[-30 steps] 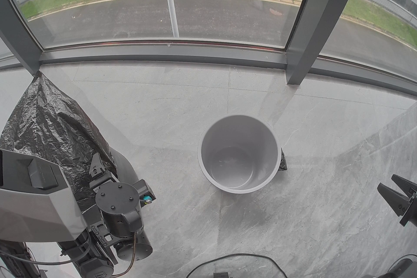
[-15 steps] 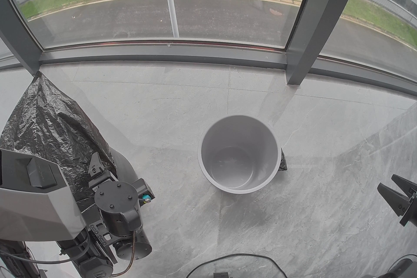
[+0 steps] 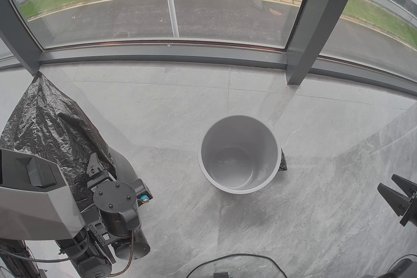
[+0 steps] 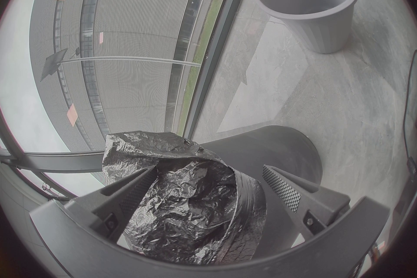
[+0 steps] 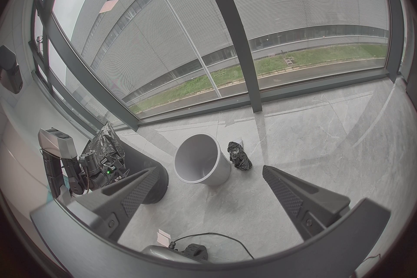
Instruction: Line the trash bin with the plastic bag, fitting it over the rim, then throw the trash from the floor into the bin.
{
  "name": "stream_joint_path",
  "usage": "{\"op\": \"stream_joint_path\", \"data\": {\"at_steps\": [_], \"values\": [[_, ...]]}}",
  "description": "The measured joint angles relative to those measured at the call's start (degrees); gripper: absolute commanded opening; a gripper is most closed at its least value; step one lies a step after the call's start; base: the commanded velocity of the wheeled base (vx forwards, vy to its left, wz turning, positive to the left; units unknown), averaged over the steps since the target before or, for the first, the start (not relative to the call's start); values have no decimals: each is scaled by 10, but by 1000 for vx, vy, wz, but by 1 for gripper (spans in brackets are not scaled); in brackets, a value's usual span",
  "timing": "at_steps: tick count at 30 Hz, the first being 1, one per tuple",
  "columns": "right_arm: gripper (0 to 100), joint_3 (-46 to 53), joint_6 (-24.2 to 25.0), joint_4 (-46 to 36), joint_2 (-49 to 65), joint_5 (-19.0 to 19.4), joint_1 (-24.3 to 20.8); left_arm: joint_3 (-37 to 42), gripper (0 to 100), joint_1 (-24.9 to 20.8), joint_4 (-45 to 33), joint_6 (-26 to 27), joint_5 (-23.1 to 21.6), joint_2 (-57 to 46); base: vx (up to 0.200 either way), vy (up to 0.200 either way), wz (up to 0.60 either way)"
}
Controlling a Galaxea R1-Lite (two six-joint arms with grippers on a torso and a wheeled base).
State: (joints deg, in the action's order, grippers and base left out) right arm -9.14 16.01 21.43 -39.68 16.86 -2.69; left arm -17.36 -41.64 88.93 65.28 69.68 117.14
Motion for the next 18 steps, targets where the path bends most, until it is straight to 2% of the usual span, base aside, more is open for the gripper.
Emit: {"op": "stream_joint_path", "data": {"at_steps": [18], "values": [[100,0,0,0,0,0,0,-4,100,0,0,0,4,-2,0,0,0]]}}
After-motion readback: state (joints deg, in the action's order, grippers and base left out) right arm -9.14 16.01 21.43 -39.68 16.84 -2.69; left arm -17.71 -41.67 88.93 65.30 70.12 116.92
